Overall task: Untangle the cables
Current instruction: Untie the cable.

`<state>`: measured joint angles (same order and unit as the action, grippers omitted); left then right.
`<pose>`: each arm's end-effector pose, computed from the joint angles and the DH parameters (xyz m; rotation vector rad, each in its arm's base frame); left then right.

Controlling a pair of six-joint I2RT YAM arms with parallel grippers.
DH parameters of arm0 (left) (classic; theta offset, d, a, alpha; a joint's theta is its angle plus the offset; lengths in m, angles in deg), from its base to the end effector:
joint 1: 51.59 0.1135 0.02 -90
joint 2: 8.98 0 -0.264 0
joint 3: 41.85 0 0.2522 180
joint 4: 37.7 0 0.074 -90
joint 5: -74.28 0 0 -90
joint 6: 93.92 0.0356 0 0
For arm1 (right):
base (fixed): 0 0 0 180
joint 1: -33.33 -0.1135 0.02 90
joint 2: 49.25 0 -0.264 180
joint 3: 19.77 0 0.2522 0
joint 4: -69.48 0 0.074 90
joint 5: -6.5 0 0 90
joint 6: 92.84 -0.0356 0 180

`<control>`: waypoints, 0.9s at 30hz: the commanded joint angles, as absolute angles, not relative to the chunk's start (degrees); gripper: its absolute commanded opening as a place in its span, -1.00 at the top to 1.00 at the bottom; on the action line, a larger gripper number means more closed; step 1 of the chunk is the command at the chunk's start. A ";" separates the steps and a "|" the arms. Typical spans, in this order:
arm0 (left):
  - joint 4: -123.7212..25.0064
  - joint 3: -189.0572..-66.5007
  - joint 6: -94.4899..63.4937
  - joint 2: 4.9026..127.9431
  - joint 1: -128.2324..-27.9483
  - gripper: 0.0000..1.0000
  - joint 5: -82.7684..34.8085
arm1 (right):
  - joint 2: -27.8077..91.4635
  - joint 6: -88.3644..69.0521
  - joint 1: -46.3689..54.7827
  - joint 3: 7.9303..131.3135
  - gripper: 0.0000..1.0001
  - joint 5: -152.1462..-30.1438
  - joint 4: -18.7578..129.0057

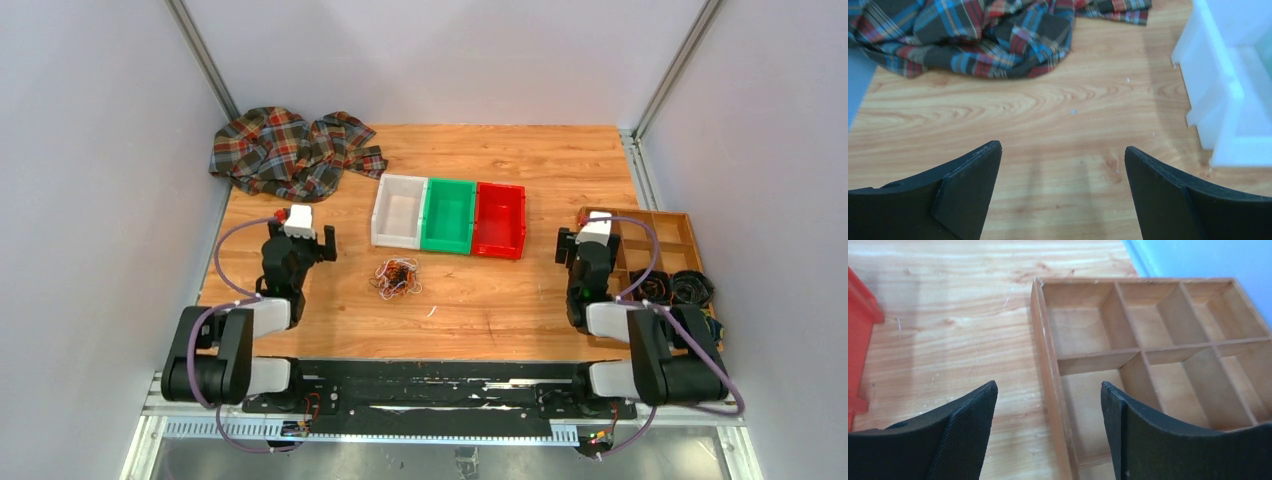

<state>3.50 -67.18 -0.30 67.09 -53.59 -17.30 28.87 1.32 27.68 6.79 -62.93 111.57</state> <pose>0.2239 -0.0088 0.1563 0.1054 1.7340 -0.0032 0.2284 0.0100 0.1566 0.1159 1.7304 -0.2921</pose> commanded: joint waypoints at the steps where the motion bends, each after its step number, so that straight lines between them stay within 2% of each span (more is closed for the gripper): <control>1: -17.83 -78.15 1.37 58.99 -53.00 -0.96 -16.60 | 18.06 0.33 26.58 10.05 -0.51 -60.09 97.83; 6: -47.95 -90.89 7.93 53.14 -53.00 -0.96 -27.87 | 8.13 -10.04 26.57 19.07 -0.51 -60.50 74.73; 9: -61.50 -97.82 10.08 52.10 -53.00 -0.96 -35.13 | 5.58 -12.85 26.78 22.19 -0.51 -68.43 70.54; 13: -74.35 -102.88 13.12 52.71 -53.01 -0.96 -47.01 | 2.32 -30.18 28.69 23.20 -0.51 -71.98 65.18; 16: -74.72 -102.09 8.65 53.69 -53.08 -0.96 -52.35 | 3.70 -27.37 28.32 23.66 -0.51 -84.23 67.48; 20: -70.62 -100.15 0.99 55.73 -53.52 -0.99 -55.63 | 7.71 -23.83 22.04 29.04 -0.50 -84.17 58.44; 27: -67.77 -97.85 0.80 60.29 -59.89 -0.80 -54.17 | 11.55 -20.17 4.05 29.90 -0.26 -77.65 61.09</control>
